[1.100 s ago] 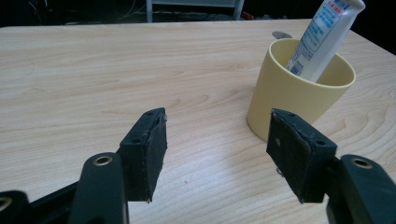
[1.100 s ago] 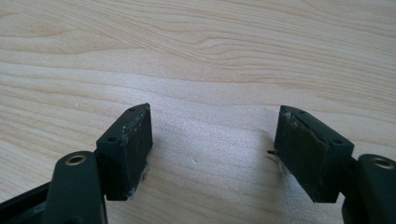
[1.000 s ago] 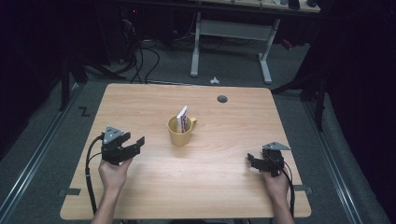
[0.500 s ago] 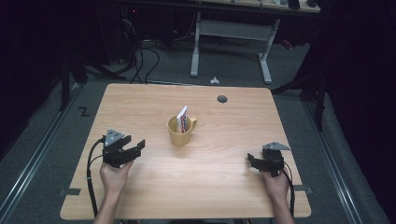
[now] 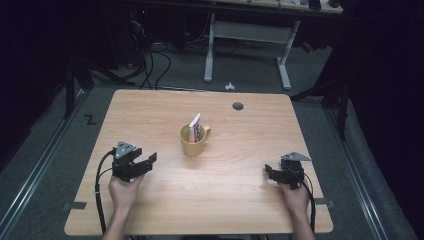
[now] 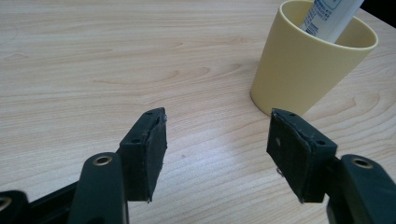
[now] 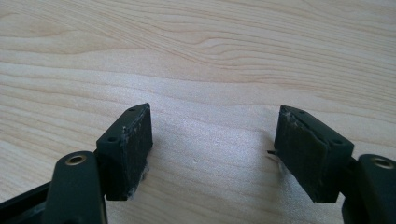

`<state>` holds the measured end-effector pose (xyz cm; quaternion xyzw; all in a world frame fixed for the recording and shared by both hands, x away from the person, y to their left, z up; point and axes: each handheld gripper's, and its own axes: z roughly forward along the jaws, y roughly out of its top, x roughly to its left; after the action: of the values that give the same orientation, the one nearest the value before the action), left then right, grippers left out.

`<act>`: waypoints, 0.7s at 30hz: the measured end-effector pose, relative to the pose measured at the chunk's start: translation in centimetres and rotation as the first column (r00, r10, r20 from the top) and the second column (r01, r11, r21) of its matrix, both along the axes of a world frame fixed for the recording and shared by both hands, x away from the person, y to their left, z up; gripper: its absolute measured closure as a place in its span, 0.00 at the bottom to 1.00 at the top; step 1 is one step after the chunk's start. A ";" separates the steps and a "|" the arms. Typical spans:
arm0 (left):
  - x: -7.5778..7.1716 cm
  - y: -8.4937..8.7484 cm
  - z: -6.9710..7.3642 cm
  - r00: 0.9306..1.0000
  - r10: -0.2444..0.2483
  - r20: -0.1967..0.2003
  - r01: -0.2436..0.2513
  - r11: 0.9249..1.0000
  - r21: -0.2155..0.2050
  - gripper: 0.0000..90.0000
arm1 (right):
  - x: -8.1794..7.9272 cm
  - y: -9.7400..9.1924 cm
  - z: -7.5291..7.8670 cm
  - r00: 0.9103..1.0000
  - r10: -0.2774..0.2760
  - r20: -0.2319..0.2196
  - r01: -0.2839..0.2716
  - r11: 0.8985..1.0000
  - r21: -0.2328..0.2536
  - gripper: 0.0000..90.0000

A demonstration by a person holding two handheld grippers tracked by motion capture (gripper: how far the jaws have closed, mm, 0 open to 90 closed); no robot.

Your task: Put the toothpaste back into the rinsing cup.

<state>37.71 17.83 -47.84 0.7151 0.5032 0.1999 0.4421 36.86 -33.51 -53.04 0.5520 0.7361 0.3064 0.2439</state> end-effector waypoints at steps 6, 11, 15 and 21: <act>-0.2 0.1 -1.0 1.000 0.006 -0.024 -0.006 1.000 -0.013 0.42 | 0.0 0.0 0.0 1.000 0.000 0.000 0.000 1.000 0.000 0.31; -0.2 0.1 -1.4 0.999 0.009 -0.031 -0.010 1.000 -0.019 0.42 | 0.0 0.0 0.0 1.000 0.001 0.000 -0.001 1.000 0.000 0.31; 0.0 -0.3 -2.2 0.999 0.006 -0.052 -0.007 1.000 -0.015 0.42 | 0.0 0.0 0.0 1.000 0.001 0.000 -0.001 1.000 0.000 0.31; 0.2 -0.4 -2.9 0.998 0.009 -0.070 -0.010 1.000 -0.012 0.42 | 0.0 0.0 0.0 1.000 0.000 0.000 0.000 1.000 0.000 0.31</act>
<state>37.86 17.43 -50.73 0.7165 0.5229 0.1736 0.4278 36.86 -33.51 -53.03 0.5521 0.7361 0.3064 0.2439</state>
